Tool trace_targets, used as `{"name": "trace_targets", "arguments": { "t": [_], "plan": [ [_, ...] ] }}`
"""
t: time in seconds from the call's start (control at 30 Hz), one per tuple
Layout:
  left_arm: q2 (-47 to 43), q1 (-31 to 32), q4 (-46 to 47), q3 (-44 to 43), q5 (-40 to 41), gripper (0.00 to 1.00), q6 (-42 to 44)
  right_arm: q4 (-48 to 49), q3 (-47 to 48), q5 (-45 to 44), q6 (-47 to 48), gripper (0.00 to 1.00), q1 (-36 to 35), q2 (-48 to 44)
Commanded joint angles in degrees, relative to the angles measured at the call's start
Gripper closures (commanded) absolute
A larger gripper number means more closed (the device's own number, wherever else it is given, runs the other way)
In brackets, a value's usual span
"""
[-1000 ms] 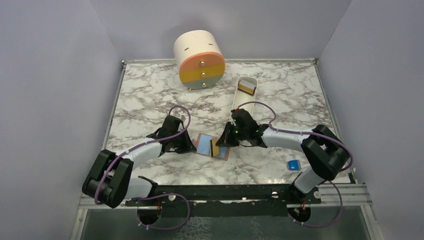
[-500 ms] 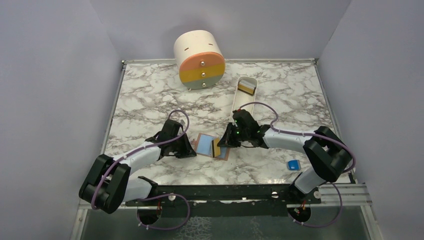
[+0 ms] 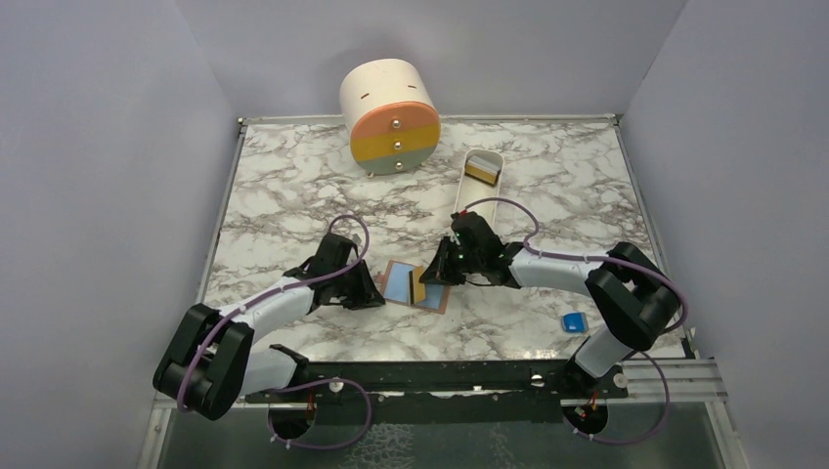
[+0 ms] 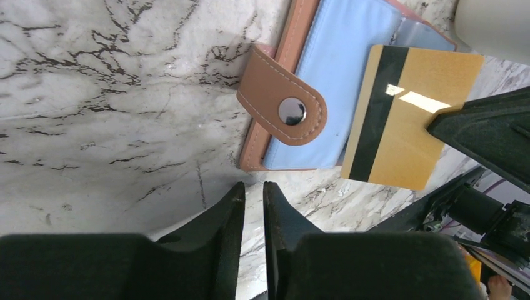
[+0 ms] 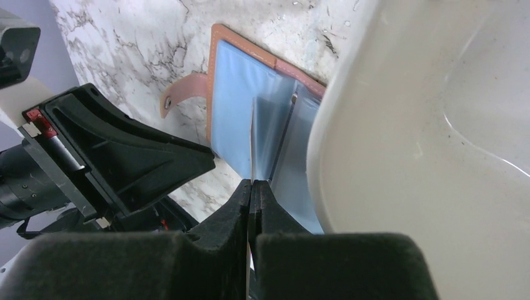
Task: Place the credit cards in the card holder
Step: Insert the credit card into the card holder.
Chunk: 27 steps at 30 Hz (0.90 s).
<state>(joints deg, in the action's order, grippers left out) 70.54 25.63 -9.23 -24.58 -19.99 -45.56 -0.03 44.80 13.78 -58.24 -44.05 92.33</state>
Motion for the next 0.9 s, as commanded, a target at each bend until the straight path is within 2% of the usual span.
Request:
{"name": "trace_targets", "arguments": {
  "t": [0.0, 0.1, 0.17, 0.4, 0.53, 0.67, 0.8, 0.87],
  "plan": [
    [-2.17, 0.33, -4.32, -3.12, 2.41, 0.74, 1.26, -1.63, 0.61, -1.64, -0.03, 0.99, 0.28, 2.23],
    [-2.53, 0.33, -6.85, -5.97, 6.66, 0.58, 3.07, -1.77, 0.81, -1.82, 0.28, 0.99, 0.28, 2.33],
    [-1.79, 0.33, -7.97, -7.97, 8.37, 0.52, 4.43, -1.87, 0.68, -2.0, 0.55, 0.99, 0.22, 2.15],
    [4.0, 0.35, -9.81, -14.37, 13.42, 0.41, 9.09, -2.44, -0.33, -2.61, 2.03, 0.99, 0.3, 0.63],
    [7.14, 0.3, -9.89, -16.4, 14.84, 0.41, 10.13, -3.73, -0.41, -3.17, 2.99, 0.99, 0.28, -0.61],
    [10.81, 0.31, -9.33, -17.68, 12.7, 0.47, 10.75, -3.65, -0.84, -2.36, 3.56, 0.99, 0.28, -1.43],
    [12.55, 0.34, -9.41, -17.73, 10.73, 0.58, 11.3, -4.09, -0.92, -1.85, 5.2, 0.99, 0.29, -2.15],
    [12.39, 0.3, -9.46, -17.17, 9.2, 0.71, 11.12, -3.85, -1.65, -1.9, 5.68, 0.99, 0.33, -3.3]
  ]
}}
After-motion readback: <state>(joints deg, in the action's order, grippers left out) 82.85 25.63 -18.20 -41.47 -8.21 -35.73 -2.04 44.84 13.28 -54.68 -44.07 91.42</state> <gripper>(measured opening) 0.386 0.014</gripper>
